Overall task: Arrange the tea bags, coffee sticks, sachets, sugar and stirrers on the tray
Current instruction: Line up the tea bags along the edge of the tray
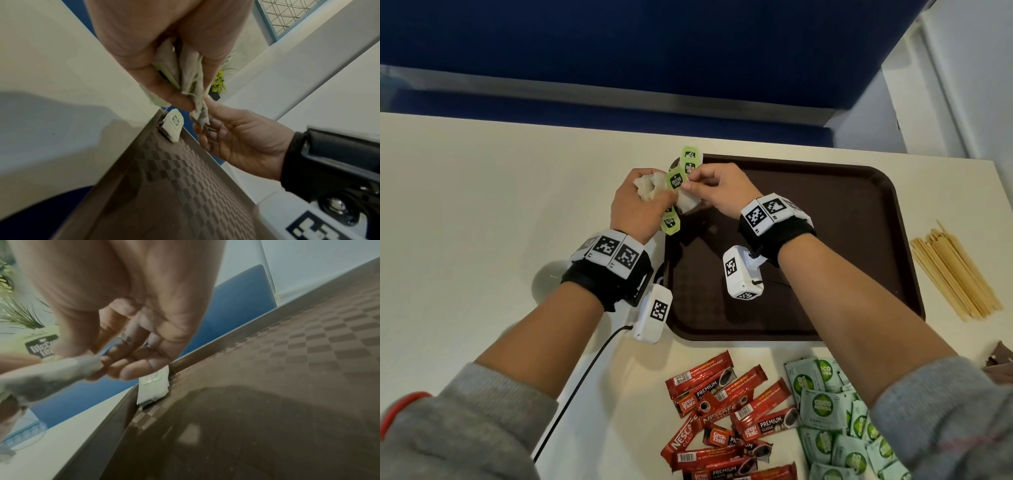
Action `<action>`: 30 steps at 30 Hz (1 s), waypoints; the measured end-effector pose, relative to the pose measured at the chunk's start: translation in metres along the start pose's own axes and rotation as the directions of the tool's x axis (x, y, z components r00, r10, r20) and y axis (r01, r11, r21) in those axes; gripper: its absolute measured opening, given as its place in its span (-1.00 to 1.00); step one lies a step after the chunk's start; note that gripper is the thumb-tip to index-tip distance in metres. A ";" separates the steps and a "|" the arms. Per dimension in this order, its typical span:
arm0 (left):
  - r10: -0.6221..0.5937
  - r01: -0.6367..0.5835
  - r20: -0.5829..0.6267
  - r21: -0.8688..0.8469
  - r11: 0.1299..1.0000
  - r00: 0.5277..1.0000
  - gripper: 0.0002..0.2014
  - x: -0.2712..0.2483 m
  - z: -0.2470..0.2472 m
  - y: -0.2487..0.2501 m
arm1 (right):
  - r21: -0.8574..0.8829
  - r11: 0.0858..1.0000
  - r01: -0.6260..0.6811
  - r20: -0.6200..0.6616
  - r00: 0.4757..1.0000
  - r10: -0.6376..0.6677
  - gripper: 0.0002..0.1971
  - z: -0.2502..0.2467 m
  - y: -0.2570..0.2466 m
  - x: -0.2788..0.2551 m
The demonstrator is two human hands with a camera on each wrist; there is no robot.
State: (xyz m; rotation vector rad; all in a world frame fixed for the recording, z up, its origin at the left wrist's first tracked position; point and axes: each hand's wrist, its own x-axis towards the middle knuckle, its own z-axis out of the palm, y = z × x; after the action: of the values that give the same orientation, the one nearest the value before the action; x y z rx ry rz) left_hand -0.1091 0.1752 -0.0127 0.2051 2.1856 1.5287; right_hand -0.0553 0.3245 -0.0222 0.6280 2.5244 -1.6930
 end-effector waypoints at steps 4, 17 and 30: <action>-0.002 0.002 -0.002 0.000 1.000 1.000 -0.61 0.000 0.000 0.001 | -0.044 0.999 -0.015 -0.075 0.997 0.012 -0.94 -0.004 0.007 0.006; -0.025 0.024 -0.030 -0.020 1.000 0.999 -0.67 0.005 -0.001 -0.005 | -0.035 0.953 -0.301 -0.210 0.935 0.287 -0.91 0.006 0.029 0.018; -0.008 0.007 -0.019 -0.021 1.000 1.000 -0.62 0.009 0.001 -0.013 | 0.158 0.922 -0.354 -0.302 0.871 0.387 -0.86 0.014 0.026 0.019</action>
State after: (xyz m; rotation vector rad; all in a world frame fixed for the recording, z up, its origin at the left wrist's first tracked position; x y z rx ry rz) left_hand -0.1148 0.1743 -0.0270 0.1762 2.1812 1.5546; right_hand -0.0665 0.3261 -0.0554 1.4107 2.3049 -1.6869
